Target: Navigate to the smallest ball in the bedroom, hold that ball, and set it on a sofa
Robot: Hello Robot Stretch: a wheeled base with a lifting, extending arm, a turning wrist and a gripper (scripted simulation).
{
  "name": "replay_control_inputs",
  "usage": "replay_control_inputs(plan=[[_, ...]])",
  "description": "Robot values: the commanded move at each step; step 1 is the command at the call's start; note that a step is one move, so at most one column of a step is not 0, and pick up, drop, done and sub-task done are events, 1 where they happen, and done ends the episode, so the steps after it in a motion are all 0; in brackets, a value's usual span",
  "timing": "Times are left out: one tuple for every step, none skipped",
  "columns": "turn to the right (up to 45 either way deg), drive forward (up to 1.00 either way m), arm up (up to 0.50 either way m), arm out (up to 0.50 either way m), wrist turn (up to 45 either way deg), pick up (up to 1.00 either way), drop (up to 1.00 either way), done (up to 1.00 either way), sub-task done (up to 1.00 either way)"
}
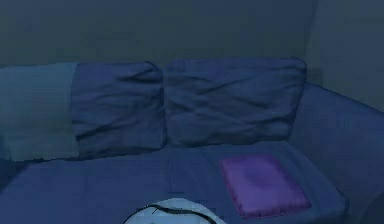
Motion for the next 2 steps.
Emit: replay_control_inputs(plan=[[0.0, 0.3, 0.0, 0.0, 0.0, 0.0, 0.0, 0.0, 0.0], [45.0, 0.0, 0.0, 0.0, 0.0, 0.0, 0.0, 0.0, 0.0]])
